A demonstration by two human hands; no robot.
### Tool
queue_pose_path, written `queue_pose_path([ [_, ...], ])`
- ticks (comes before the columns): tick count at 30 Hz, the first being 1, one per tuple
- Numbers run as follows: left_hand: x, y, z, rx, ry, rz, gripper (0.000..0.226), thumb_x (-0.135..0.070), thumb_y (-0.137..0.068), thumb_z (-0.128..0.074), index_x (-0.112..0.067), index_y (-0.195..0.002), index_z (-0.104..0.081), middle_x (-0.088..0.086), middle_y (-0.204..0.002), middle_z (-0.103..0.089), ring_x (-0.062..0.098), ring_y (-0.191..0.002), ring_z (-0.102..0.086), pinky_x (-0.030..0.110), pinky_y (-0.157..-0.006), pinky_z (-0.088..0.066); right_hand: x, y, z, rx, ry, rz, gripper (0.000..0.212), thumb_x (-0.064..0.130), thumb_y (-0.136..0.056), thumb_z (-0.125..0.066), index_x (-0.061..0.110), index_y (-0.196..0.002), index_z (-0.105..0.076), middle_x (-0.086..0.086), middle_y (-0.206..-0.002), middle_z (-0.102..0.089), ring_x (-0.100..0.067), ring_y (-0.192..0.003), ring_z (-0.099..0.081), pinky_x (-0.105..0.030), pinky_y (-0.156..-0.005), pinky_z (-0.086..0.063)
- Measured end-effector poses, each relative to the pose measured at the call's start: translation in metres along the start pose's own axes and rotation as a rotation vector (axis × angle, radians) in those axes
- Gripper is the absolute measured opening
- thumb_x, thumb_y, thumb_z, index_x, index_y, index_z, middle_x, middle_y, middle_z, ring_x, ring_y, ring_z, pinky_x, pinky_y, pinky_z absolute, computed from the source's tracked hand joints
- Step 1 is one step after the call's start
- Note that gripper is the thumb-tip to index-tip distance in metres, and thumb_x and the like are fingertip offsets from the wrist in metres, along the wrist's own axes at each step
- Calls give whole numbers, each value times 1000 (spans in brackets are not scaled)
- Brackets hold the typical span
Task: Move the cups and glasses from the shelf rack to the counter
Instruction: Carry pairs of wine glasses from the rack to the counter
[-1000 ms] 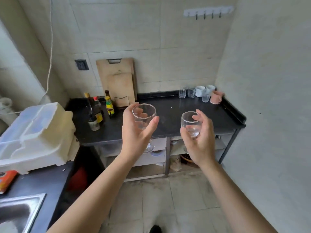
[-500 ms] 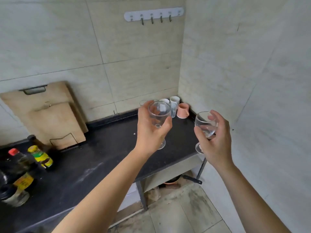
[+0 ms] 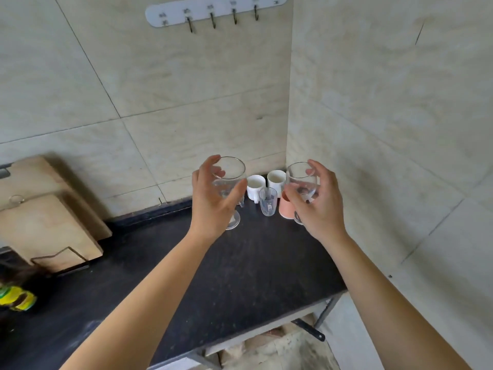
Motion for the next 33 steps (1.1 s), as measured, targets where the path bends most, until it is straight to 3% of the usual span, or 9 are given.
queue_pose_path([
  [5,53,-35,-10,-23,-75,132,66,-44,-80,-79,-33,-137,-46,-3,-124,-54,9,-112,-59,30,-92,-52,-32,-46,-43,86,0,-11,65,59,-81,-68,36,-136,-43,21,-124,-47,25,-104,-46,3,-79,-36],
  [10,118,-61,-13,-8,-66,266,76,-51,-74,-81,-35,-140,-45,-16,-129,-57,12,-117,-59,28,-86,-52,-67,-71,-101,239,47,-64,60,59,-79,-71,42,-129,-43,26,-125,-55,-10,-114,-61,-29,-88,-50],
  [13,159,-79,-13,15,-74,333,78,-53,-73,-82,-34,-139,-46,-15,-131,-58,14,-117,-60,35,-91,-54,-88,-81,-138,275,99,-104,61,58,-79,-74,37,-130,-48,22,-123,-60,-10,-110,-62,-43,-96,-52],
  [16,205,-92,-15,34,-77,392,70,-49,-74,-82,-38,-134,-48,-14,-133,-57,13,-119,-59,43,-96,-53,-111,-86,-178,304,136,-138,63,51,-81,-78,29,-134,-52,16,-123,-62,-9,-107,-58,-8,-93,-39],
  [18,234,-95,-19,61,-76,437,75,-48,-75,-82,-34,-139,-46,-11,-138,-56,15,-122,-57,45,-98,-52,-128,-84,-202,336,148,-190,64,46,-82,-79,27,-136,-52,11,-126,-63,-10,-109,-57,-7,-89,-39],
  [20,264,-97,-26,97,-81,488,80,-48,-75,-82,-32,-143,-43,-7,-142,-54,18,-125,-57,46,-99,-51,-148,-80,-224,359,130,-244,61,39,-82,-81,26,-133,-50,7,-126,-62,-13,-113,-59,-23,-93,-48],
  [24,313,-95,-40,155,-89,561,80,-43,-77,-82,-32,-145,-41,-7,-144,-53,17,-123,-58,43,-100,-51,-178,-68,-256,384,149,-300,55,29,-83,-81,28,-129,-50,15,-118,-54,-7,-109,-57,0,-81,-40],
  [29,350,-92,-57,240,-107,582,78,-38,-79,-81,-30,-146,-40,-7,-144,-50,15,-125,-55,39,-100,-51,-207,-58,-286,474,225,-367,64,25,-89,-78,20,-143,-45,-2,-144,-54,-20,-131,-55,-41,-107,-51],
  [33,364,-94,-66,277,-130,562,74,-36,-80,-80,-33,-142,-41,-14,-135,-43,13,-123,-53,43,-102,-49,-219,-57,-297,488,284,-388,68,23,-90,-76,16,-148,-41,-7,-149,-50,-23,-136,-51,-47,-110,-47],
])
Point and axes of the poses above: each hand's wrist, its own y-axis away from the middle knuckle, its own z-axis out of the back of the hand, x = y × z, the point moved 7 cm from there along -y, towards the middle knuckle
